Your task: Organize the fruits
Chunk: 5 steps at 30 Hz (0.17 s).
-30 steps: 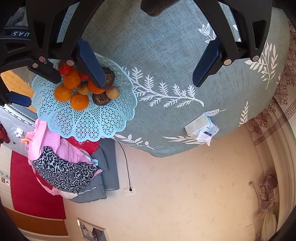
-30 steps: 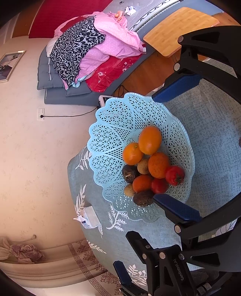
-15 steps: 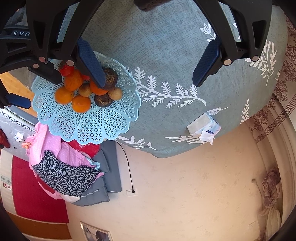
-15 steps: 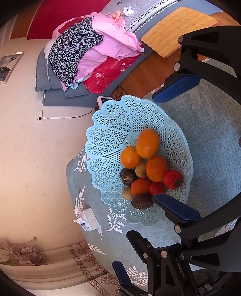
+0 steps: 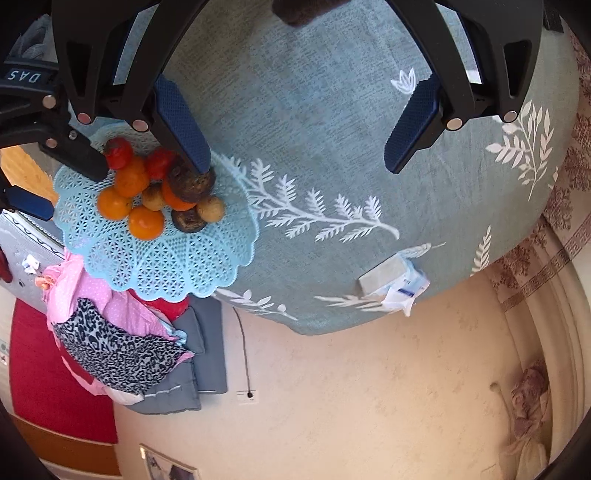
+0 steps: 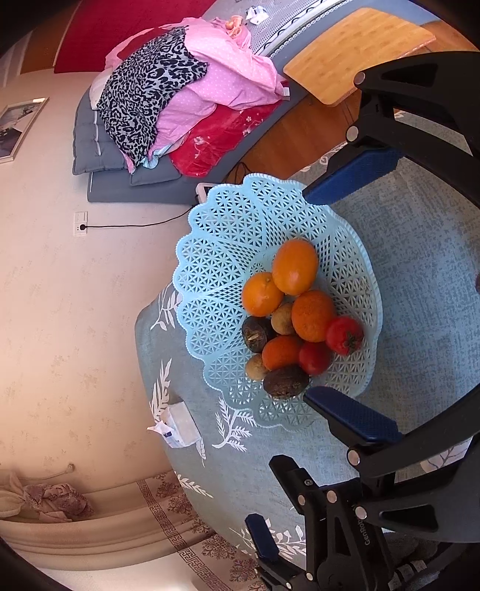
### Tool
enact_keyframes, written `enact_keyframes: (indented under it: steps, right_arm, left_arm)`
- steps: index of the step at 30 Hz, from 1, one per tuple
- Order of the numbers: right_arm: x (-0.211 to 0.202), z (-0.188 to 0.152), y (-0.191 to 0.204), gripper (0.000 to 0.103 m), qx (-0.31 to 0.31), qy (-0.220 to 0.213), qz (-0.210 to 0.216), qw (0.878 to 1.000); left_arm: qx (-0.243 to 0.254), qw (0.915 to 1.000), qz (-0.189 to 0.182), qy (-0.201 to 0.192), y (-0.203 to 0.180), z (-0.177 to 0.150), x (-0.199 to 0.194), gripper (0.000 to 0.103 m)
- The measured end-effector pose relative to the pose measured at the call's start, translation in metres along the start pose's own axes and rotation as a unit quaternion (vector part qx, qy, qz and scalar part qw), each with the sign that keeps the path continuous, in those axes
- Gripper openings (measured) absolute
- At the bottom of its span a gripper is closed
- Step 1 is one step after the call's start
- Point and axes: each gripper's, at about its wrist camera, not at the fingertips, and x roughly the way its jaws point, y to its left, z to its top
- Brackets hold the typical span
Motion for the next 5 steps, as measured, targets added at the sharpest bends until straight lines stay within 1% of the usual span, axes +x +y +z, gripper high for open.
enact_keyframes:
  steps: [2, 5]
  right_arm:
    - [-0.003, 0.000, 0.010, 0.100, -0.011, -0.006, 0.001, 1.000]
    - [-0.004, -0.002, 0.031, 0.100, -0.024, -0.003, 0.022, 0.999]
  left_arm:
    - [-0.027, 0.9994, 0.016, 0.016, 0.019, -0.009, 0.001, 0.094]
    - [-0.070, 0.9957, 0.046, 0.038, 0.054, -0.027, 0.000, 0.094]
